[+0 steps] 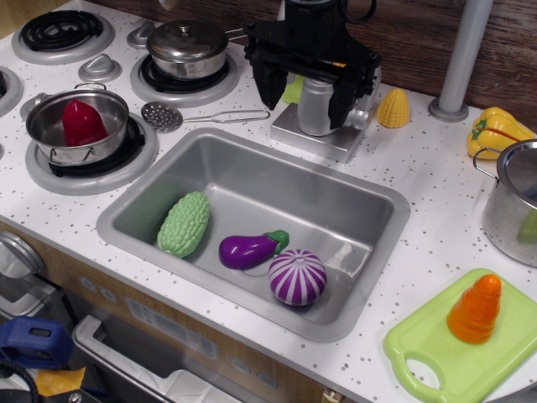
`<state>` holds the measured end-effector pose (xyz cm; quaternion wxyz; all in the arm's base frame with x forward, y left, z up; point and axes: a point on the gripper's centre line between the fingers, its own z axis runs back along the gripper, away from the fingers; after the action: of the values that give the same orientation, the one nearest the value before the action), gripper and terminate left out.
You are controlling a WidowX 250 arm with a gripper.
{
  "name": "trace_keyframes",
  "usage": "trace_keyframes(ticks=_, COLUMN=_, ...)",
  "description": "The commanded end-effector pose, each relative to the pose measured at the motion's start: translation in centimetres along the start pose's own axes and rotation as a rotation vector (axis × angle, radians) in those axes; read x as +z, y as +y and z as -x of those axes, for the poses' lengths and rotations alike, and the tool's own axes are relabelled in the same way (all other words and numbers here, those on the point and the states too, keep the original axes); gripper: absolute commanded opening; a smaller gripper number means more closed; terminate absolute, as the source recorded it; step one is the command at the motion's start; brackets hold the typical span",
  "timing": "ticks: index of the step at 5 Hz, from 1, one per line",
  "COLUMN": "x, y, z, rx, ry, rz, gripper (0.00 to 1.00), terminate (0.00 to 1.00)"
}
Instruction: Turn faucet front to left
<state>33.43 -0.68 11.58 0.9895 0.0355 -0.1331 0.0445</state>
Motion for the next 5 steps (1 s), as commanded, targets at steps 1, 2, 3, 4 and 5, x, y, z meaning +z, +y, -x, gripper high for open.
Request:
trace_keyframes(ticks=1, x=1.0, y=-0.3, z=-2.2, rx=-0.046, ry=-0.069, rz=0.010, gripper=1.00, terminate=0.00)
trace_keyframes(ticks=2, x=0.9, y=-0.1, z=-2.8, rx=-0.064, ry=-0.070, rz=0.005, gripper=1.00, terminate=0.00)
trace_keyframes(ticks=3, x=0.8, y=1.4, z=-3.6, rx=-0.104, ry=-0.066, rz=-0.014, gripper=1.00, terminate=0.00)
trace_keyframes(ticks=4, x=0.7, y=2.8, z=-3.7, rx=-0.134, ry=-0.075, rz=-0.041, gripper=1.00, terminate=0.00)
trace_keyframes(ticks=5, x=0.5, y=4.0, z=-3.5, rx=-0.153, ry=-0.078, rz=-0.062, gripper=1.00, terminate=0.00)
